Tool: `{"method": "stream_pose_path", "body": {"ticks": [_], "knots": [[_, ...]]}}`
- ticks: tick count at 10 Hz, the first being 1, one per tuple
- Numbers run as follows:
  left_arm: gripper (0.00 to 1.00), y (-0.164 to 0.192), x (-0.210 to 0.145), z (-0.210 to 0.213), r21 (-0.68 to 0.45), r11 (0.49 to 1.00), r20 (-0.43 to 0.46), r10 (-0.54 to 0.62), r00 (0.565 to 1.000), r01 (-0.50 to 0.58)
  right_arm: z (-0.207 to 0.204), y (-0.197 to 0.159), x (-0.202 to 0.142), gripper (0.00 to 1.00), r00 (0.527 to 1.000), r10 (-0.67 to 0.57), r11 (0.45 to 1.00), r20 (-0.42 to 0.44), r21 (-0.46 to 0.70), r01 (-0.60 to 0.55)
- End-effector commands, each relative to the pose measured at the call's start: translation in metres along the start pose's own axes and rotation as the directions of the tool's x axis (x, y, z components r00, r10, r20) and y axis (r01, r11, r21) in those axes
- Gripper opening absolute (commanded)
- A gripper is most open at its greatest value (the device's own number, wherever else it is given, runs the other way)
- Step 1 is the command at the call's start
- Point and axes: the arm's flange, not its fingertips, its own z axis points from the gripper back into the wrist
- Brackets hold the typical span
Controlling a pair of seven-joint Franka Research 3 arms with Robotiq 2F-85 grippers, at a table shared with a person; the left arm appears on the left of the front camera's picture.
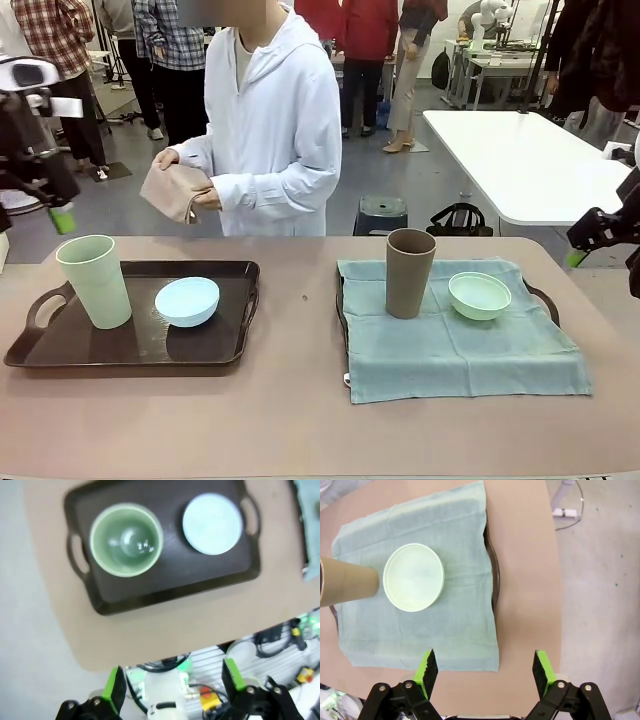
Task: Set up a tray with a mat and arrange the tableware.
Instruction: Pick up the Picnic Bowl and Reusable plastic cup from the Handle tray in front of the human's position and hold them in the air.
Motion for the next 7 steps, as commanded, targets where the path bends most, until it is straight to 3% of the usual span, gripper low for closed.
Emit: {"method": "stream_pose_path", "body": {"ticks": [1,2,3,5,6,7], "knots": [[1.00,0.007,-0.006,-0.017,-0.062,0.998,0.033,0.004,0.999,-0.002,-0.002,0.006,-0.003,0.98,1.000,-0.020,0.999,-0.021,-0.028,0.020],[1.00,-0.022,0.003,-0.022,-0.092,0.992,0.076,-0.077,0.994,0.084,0.000,0.000,0.000,0.98,1.000,0.000,1.000,0.000,0.000,0.000],[1.00,0.013,-0.004,-0.007,-0.024,1.000,0.005,0.016,1.000,-0.015,0.000,0.000,0.000,0.98,1.000,0.000,1.000,0.000,0.000,0.000],[1.00,0.013,-0.004,-0.007,-0.024,1.000,0.005,0.016,1.000,-0.015,0.000,0.000,0.000,0.98,1.000,0.000,1.000,0.000,0.000,0.000],[1.00,0.007,-0.002,-0.013,-0.050,0.999,0.022,0.000,1.000,0.002,0.000,0.000,0.000,0.98,1.000,-0.003,1.000,-0.002,0.000,0.003],[1.00,0.028,0.000,-0.008,-0.135,0.991,0.002,0.018,1.000,-0.018,0.004,-0.010,-0.003,0.98,1.000,0.007,0.999,-0.002,0.042,-0.006]]}}
